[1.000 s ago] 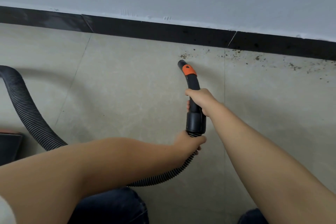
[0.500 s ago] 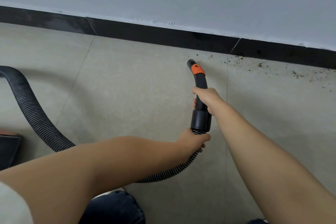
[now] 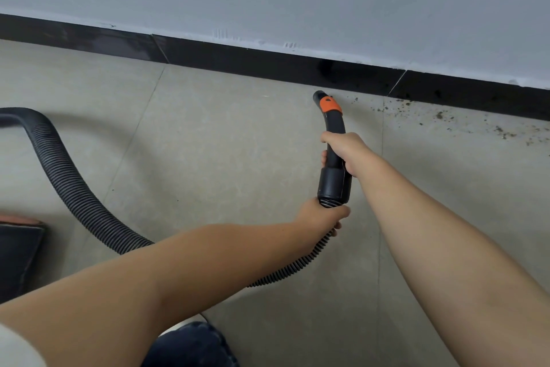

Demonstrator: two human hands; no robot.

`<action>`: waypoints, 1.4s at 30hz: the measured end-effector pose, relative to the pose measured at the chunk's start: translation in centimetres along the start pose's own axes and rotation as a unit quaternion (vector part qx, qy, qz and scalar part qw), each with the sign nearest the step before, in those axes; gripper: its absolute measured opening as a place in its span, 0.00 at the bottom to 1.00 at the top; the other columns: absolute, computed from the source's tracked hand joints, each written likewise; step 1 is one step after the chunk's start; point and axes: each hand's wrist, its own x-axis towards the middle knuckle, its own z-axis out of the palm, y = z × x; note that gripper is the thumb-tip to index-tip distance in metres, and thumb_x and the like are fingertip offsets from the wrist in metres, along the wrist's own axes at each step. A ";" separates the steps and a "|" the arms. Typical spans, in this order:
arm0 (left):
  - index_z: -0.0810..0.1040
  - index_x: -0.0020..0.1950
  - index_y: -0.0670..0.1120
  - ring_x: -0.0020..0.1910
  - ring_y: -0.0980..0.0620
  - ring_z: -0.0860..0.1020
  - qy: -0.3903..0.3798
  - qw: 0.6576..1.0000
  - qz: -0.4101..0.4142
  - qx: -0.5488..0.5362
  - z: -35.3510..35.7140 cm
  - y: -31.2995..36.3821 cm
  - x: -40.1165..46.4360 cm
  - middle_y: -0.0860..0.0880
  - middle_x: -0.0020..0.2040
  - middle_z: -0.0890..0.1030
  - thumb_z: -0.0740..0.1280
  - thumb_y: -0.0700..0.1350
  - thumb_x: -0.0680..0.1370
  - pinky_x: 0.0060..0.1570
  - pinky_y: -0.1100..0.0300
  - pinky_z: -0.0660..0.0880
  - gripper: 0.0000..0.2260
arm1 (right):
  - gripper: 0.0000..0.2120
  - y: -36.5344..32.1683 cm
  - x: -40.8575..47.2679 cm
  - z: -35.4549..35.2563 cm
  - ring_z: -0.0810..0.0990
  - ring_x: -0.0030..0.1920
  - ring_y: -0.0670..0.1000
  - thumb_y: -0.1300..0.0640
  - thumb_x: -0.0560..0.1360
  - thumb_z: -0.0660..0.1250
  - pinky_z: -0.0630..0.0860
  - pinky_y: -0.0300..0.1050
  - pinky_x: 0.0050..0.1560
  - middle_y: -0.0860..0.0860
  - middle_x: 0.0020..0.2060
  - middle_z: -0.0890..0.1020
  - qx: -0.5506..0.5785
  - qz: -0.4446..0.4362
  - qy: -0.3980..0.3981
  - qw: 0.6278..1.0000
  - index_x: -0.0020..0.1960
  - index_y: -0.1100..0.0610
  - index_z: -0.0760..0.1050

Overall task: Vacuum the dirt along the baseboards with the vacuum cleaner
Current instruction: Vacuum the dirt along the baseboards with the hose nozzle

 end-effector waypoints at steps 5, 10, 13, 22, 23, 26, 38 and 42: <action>0.72 0.43 0.49 0.30 0.52 0.74 0.016 1.000 0.005 -0.008 -0.4 0.9 0.9 0.48 0.35 0.76 0.69 0.43 0.75 0.37 0.60 0.74 0.05 | 0.07 -1.3 0.8 0.5 0.74 0.25 0.52 0.61 0.74 0.65 0.75 0.43 0.31 0.56 0.29 0.76 -0.010 -0.007 -0.006 1.000 0.49 0.61 0.68; 0.72 0.43 0.49 0.30 0.52 0.75 0.018 1.000 0.004 -0.006 -0.6 1.5 1.4 0.48 0.35 0.77 0.68 0.44 0.75 0.37 0.60 0.74 0.05 | 0.09 -1.9 1.2 0.5 0.75 0.26 0.52 0.61 0.74 0.65 0.76 0.44 0.32 0.56 0.30 0.76 -0.013 -0.011 -0.006 1.000 0.52 0.61 0.68; 0.72 0.43 0.49 0.32 0.51 0.75 0.010 1.000 -0.001 0.001 -0.3 0.7 1.2 0.48 0.35 0.77 0.68 0.43 0.75 0.39 0.59 0.75 0.05 | 0.07 -1.2 0.8 0.4 0.74 0.25 0.52 0.61 0.74 0.65 0.76 0.43 0.32 0.56 0.29 0.76 -0.014 -0.005 -0.006 1.000 0.49 0.61 0.69; 0.72 0.45 0.48 0.31 0.53 0.75 0.022 0.999 -0.006 -0.034 0.0 -0.4 0.4 0.48 0.36 0.76 0.68 0.42 0.75 0.32 0.64 0.73 0.05 | 0.05 -0.6 0.2 1.6 0.75 0.24 0.52 0.61 0.73 0.65 0.76 0.43 0.31 0.56 0.29 0.76 -0.050 -0.009 -0.047 0.998 0.46 0.60 0.69; 0.71 0.44 0.48 0.31 0.53 0.75 0.023 0.999 -0.009 -0.033 -0.3 0.1 0.5 0.48 0.36 0.76 0.68 0.42 0.75 0.32 0.64 0.73 0.05 | 0.05 -0.9 0.3 1.7 0.75 0.24 0.52 0.61 0.73 0.65 0.77 0.43 0.32 0.56 0.29 0.76 -0.050 -0.013 -0.045 0.998 0.47 0.60 0.69; 0.72 0.44 0.48 0.30 0.52 0.75 0.020 1.000 -0.009 -0.016 -0.9 1.5 1.1 0.48 0.35 0.77 0.68 0.43 0.75 0.33 0.62 0.74 0.06 | 0.08 -1.9 0.8 1.4 0.75 0.25 0.52 0.61 0.74 0.65 0.77 0.45 0.33 0.56 0.29 0.77 -0.039 -0.023 -0.029 0.999 0.51 0.62 0.69; 0.70 0.46 0.47 0.30 0.53 0.74 -0.059 0.996 -0.044 0.044 1.9 -1.6 -0.8 0.47 0.35 0.75 0.68 0.41 0.75 0.33 0.62 0.74 0.06 | 0.05 3.5 -1.0 -2.1 0.74 0.24 0.53 0.61 0.73 0.65 0.75 0.44 0.31 0.56 0.26 0.76 0.010 0.002 0.023 1.000 0.46 0.60 0.69; 0.71 0.46 0.47 0.31 0.52 0.74 -0.060 0.996 -0.038 0.054 3.5 -1.6 -0.6 0.47 0.35 0.76 0.68 0.42 0.74 0.36 0.60 0.74 0.06 | 0.06 4.0 -0.8 -4.0 0.74 0.23 0.53 0.62 0.72 0.65 0.76 0.44 0.31 0.56 0.28 0.76 0.032 0.003 0.044 0.999 0.48 0.61 0.70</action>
